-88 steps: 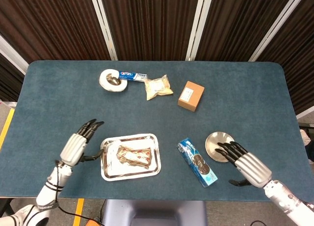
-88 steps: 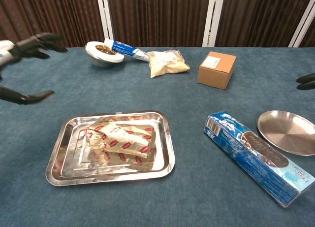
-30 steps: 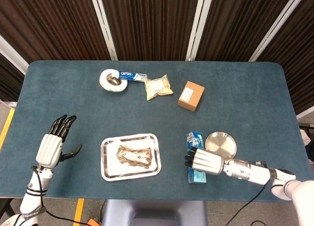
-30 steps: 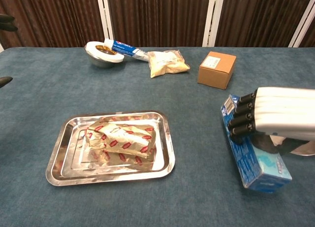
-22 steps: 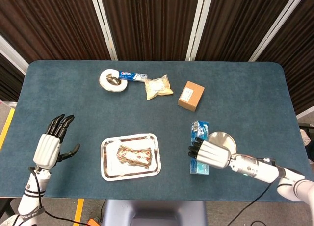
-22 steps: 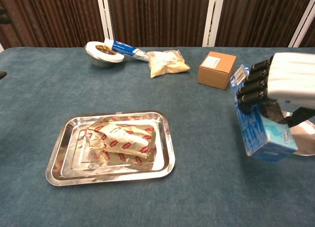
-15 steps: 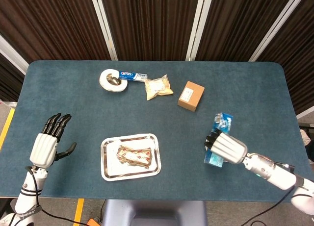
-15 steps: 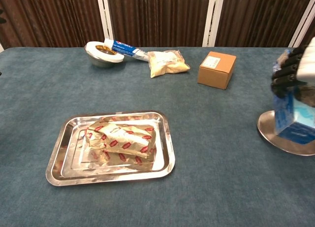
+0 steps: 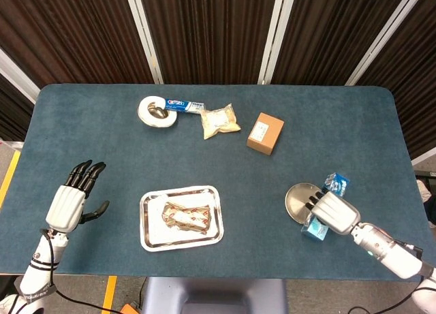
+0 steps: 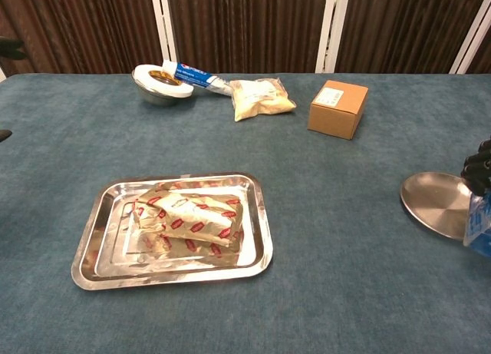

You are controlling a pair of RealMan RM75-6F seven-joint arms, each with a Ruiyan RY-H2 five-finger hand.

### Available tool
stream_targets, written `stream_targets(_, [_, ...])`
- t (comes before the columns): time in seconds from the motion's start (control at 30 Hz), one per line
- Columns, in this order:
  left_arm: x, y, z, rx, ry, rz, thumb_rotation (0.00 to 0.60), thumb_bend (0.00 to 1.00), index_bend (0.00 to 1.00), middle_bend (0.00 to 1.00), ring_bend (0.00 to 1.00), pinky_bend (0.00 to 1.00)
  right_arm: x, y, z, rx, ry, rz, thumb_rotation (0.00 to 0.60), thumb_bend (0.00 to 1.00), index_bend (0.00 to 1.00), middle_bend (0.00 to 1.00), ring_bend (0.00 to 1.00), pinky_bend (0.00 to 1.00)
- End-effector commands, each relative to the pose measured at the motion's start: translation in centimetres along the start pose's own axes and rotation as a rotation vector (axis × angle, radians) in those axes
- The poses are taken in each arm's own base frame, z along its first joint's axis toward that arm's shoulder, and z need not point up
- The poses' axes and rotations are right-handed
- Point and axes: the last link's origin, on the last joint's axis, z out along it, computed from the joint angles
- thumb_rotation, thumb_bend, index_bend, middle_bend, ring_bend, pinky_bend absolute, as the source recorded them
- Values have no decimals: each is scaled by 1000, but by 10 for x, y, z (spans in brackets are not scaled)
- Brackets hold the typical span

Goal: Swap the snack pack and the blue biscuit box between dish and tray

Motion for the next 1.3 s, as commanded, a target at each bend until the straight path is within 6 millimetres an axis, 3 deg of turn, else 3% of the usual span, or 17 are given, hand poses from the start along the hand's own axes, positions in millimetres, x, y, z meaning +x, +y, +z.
stream_targets(0.03, [0, -2, -1, 5, 0, 0, 600, 315, 0, 85, 14, 103, -4, -4, 5, 41, -25, 27, 600, 321, 347, 478, 410, 437])
stream_targets(0.1, [0, -4, 0, 12, 4, -4, 600, 315, 0, 84, 14, 103, -5, -4, 6, 46, -29, 54, 600, 321, 100, 308, 251, 287])
stream_targets(0.2, [0, -5, 0, 16, 3, -9, 600, 315, 0, 84, 14, 103, -5, -2, 8, 36, -30, 77, 600, 321, 1, 182, 130, 174])
stream_targets(0.43, [1, -7, -3, 24, 11, -14, 600, 316, 0, 84, 14, 103, 3, 0, 6, 4, -6, 164, 600, 315, 0, 75, 34, 123])
stream_targets(0.6, [11, -3, -19, 20, 33, -59, 600, 314, 0, 67, 4, 103, 29, -5, -15, -64, 103, 424, 600, 279, 0, 16, 0, 70])
stream_targets(0.67, [18, -1, -32, 25, 55, -61, 600, 315, 0, 51, 0, 106, 43, -13, -31, -116, 225, 521, 600, 277, 0, 2, 0, 40])
stream_targets(0.77, [22, -3, -50, 67, 32, -29, 600, 316, 0, 25, 0, 111, 48, -24, -64, -256, 328, 530, 600, 276, 0, 0, 0, 8])
stream_targets(0.87, [29, -7, -66, 128, -18, 42, 600, 314, 0, 23, 0, 111, 43, -38, -100, -444, 293, 500, 600, 276, 0, 0, 0, 0])
stream_targets(0.97, [30, -10, -77, 187, -47, 99, 600, 316, 0, 32, 0, 110, 39, -44, -122, -574, 246, 471, 600, 277, 0, 0, 0, 0])
stream_targets(1.03, [29, -9, -78, 182, -83, 115, 600, 319, 0, 36, 0, 104, 45, -42, -123, -579, 276, 460, 600, 277, 0, 0, 0, 0])
stream_targets(1.3, [33, -14, -75, 200, -67, 134, 600, 325, 0, 37, 0, 99, 36, -43, -114, -574, 189, 480, 600, 277, 0, 0, 0, 0])
